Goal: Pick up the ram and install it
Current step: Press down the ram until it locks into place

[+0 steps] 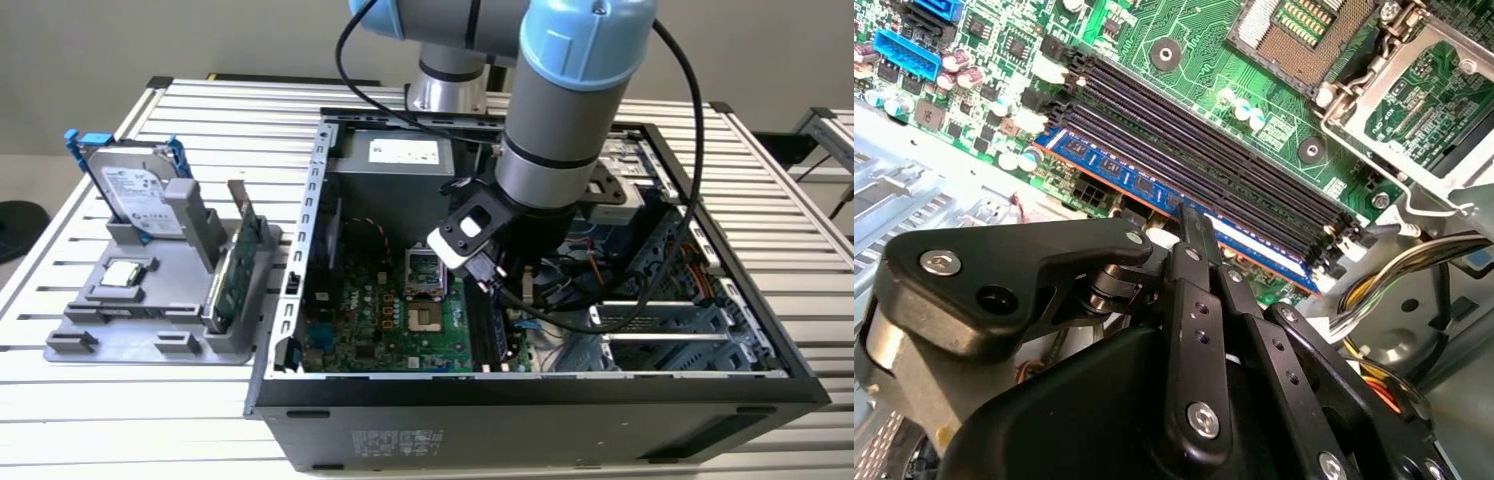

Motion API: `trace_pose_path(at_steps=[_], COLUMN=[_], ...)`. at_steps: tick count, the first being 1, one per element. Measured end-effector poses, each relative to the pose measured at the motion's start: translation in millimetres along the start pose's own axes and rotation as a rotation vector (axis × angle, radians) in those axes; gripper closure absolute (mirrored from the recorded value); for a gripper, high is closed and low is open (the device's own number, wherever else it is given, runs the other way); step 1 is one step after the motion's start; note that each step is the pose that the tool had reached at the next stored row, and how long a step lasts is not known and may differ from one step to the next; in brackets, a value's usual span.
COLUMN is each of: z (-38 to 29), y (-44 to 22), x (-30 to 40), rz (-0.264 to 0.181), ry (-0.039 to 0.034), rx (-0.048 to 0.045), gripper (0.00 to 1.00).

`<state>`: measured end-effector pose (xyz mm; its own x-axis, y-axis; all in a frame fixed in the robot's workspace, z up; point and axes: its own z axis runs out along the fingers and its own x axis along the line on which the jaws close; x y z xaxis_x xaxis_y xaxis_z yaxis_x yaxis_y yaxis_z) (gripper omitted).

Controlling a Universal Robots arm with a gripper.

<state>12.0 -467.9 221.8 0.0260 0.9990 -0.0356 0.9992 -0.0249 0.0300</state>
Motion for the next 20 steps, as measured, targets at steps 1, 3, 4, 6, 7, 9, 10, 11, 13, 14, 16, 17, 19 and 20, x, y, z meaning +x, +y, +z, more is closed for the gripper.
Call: trace_pose_path(at_steps=[1, 3, 4, 6, 7, 9, 10, 11, 13, 14, 16, 17, 19, 20], z=[0.5, 1.5, 2.2, 2.7, 2.9, 3.0, 3.1, 3.2, 3.2, 3.2, 3.2, 3.2, 3.2, 3.2], y=[0.0, 0.0, -0.1, -0.1, -0.1, -0.1, -0.1, -0.1, -0.1, -0.1, -0.1, -0.1, -0.1, -0.1], x=[0.0, 0.0, 0.2, 0.2, 0.1, 0.1, 0.1, 0.2, 0.2, 0.2, 0.2, 0.2, 0.2, 0.2], rz=[0.000, 0.000, 0.000, 0.000, 0.000, 0.000, 0.000, 0.000, 0.000, 0.000, 0.000, 0.000, 0.000, 0.000], ry=[0.0000, 0.0001, 0.0010, 0.0004, 0.0001, 0.0001, 0.0002, 0.0004, 0.0004, 0.0005, 0.0005, 0.0004, 0.0004, 0.0005], rx=[0.0000, -0.0001, -0.0002, -0.0001, 0.0000, 0.0000, -0.0001, -0.0001, -0.0002, -0.0002, -0.0002, -0.0001, -0.0001, -0.0002], gripper=[1.00, 1.00, 1.00, 1.00, 1.00, 1.00, 1.00, 1.00, 1.00, 1.00, 1.00, 1.00, 1.00, 1.00])
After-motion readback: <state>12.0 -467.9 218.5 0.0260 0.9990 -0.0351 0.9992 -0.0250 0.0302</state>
